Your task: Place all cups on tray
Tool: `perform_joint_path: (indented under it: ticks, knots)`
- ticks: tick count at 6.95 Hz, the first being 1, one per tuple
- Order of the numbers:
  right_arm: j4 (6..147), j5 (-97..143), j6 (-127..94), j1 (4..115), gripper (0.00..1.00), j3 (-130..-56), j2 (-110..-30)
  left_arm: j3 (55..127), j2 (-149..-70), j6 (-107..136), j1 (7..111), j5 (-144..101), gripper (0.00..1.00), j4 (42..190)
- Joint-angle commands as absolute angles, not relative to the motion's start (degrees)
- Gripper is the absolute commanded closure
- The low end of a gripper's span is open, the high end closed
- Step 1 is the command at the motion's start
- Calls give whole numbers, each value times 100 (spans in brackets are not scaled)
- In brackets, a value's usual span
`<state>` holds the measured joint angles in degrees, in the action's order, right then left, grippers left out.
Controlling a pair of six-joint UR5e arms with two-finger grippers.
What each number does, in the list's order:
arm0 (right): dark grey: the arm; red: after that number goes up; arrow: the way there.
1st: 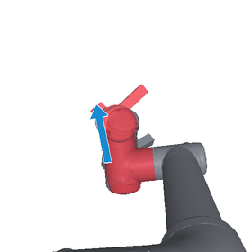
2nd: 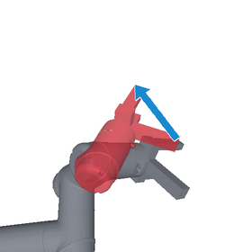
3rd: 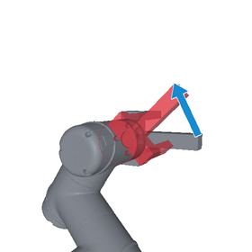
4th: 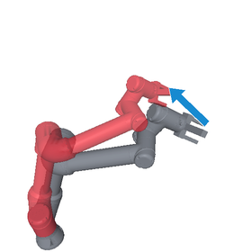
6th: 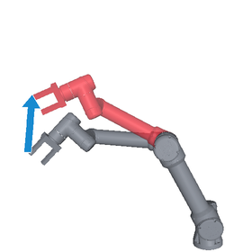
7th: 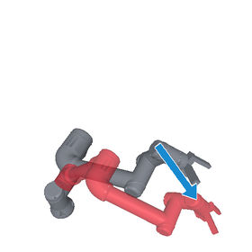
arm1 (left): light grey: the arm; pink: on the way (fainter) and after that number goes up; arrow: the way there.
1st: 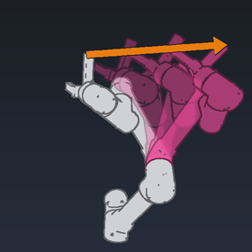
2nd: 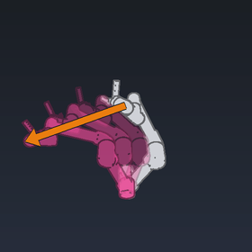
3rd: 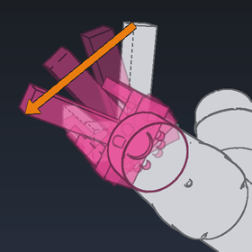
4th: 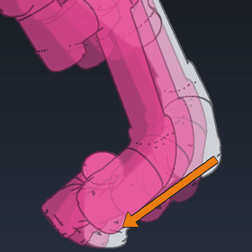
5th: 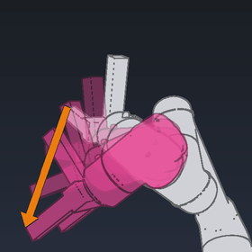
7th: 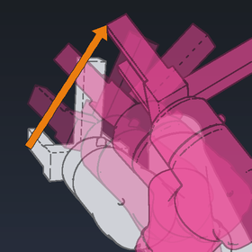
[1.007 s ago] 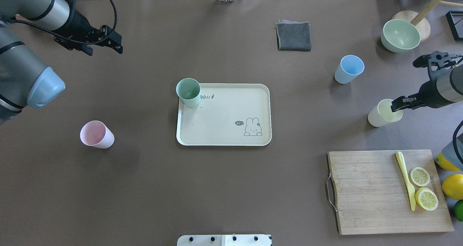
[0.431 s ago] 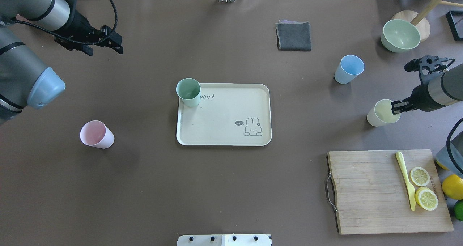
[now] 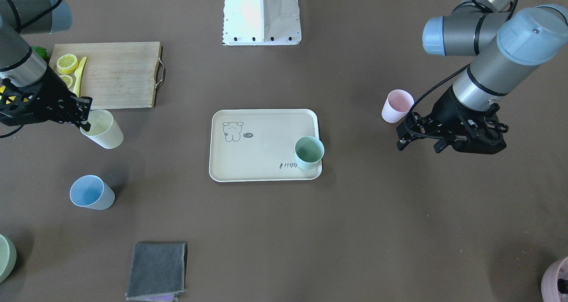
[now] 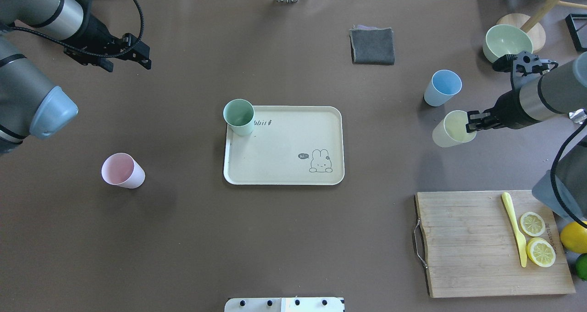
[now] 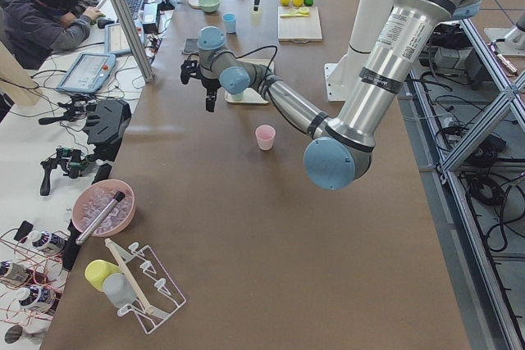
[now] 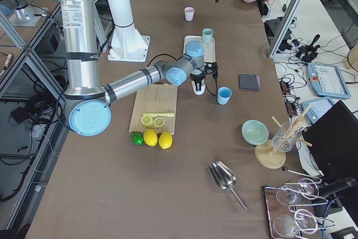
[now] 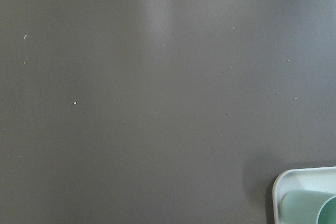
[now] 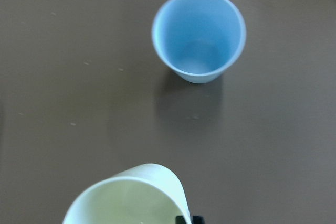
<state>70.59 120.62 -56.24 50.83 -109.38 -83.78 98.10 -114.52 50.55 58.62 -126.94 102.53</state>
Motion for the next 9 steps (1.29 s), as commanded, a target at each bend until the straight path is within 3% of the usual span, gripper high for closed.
perform_joint_path:
  ticks: [1,4,6,7,9]
  knots:
    - [8143,11605,-6887,4424,100,-11127,-7203,10236,-10876,4461,6072,-12761,2,10231]
    - [8999,10585,-8030,3177,100,-10821,-6024,10380,-10573,4324,6319,-12981,2,10239]
    - [8983,10406,-8095,2936,100,-10548,-5871,10380,-10573,4324,6319,-12981,2,10239]
    - [8982,10380,-8095,2927,79,-10529,-5897,10415,-10547,4333,6328,-12981,2,10248]
    - [8974,10116,-8034,2944,17,-10529,-5897,10633,-10276,4333,6328,-12973,2,10265]
